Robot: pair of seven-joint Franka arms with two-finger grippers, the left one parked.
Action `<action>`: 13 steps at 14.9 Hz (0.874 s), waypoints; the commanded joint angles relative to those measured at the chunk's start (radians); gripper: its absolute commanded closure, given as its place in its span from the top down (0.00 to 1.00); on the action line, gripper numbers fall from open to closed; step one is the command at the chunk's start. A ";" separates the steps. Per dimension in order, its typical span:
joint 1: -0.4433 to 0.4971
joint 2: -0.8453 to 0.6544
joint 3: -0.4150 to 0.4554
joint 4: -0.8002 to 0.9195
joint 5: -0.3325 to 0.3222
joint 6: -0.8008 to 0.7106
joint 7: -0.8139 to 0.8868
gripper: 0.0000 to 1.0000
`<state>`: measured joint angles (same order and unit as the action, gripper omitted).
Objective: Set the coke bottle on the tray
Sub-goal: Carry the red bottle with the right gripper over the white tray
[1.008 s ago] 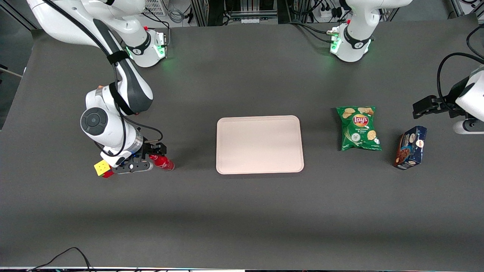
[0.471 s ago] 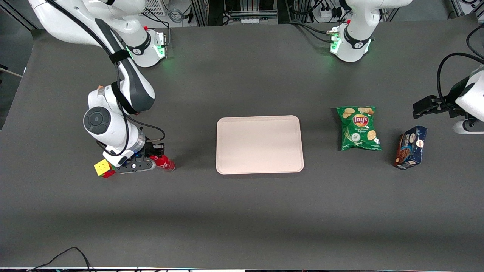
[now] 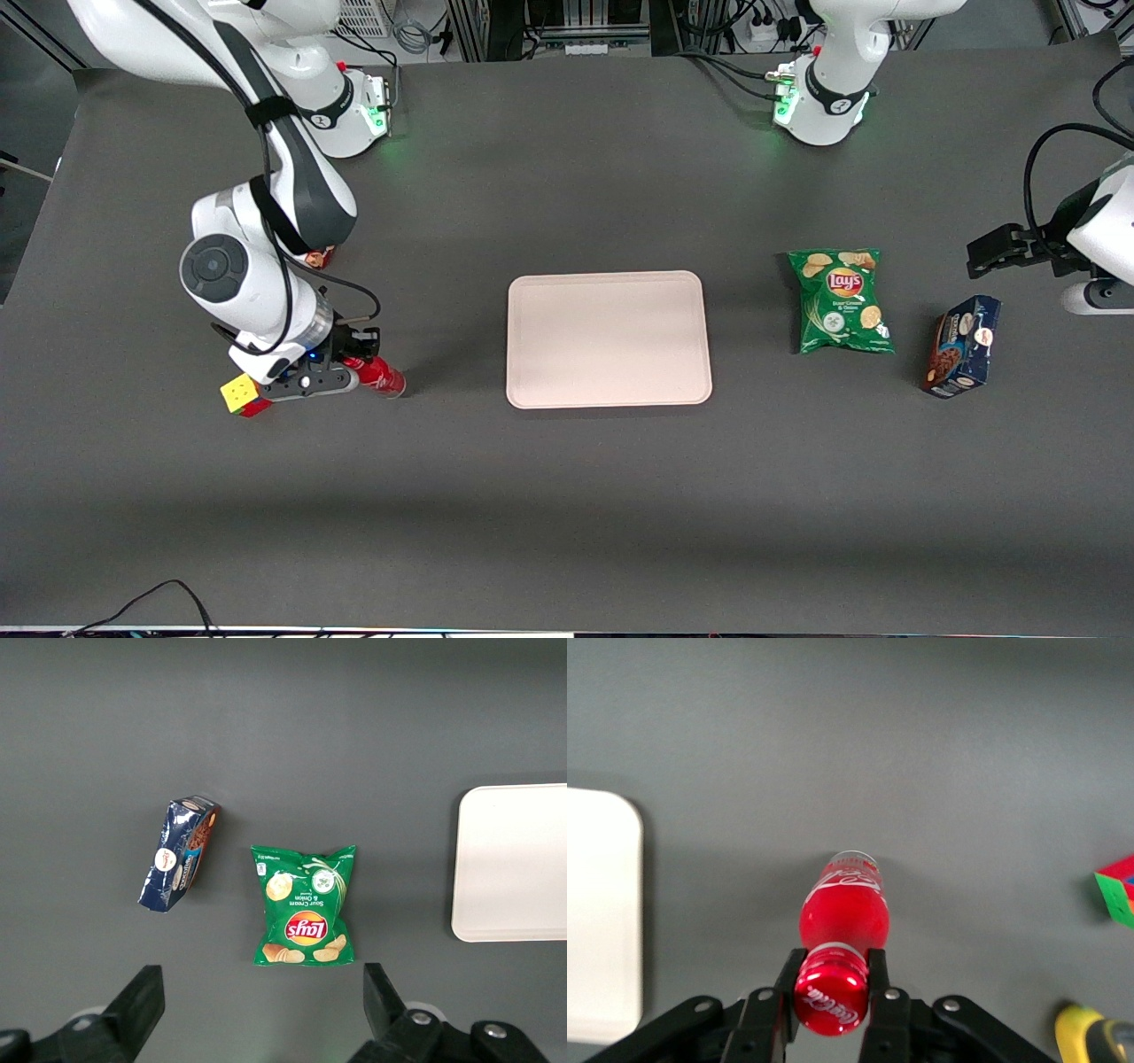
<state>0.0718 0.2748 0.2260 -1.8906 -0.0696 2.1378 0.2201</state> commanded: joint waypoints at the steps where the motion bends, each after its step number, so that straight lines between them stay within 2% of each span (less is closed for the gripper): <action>1: 0.008 -0.104 0.059 0.048 -0.010 -0.146 0.082 0.00; 5: 0.008 -0.114 0.150 0.184 -0.003 -0.291 0.197 0.00; 7: 0.031 -0.092 0.193 0.228 -0.003 -0.295 0.284 0.00; 12: 0.230 0.068 0.188 0.367 -0.021 -0.295 0.525 0.00; 13: 0.256 0.102 0.187 0.384 -0.048 -0.295 0.551 0.00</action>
<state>0.2521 0.2467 0.4209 -1.6307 -0.0702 1.8653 0.6645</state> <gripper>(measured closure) 0.683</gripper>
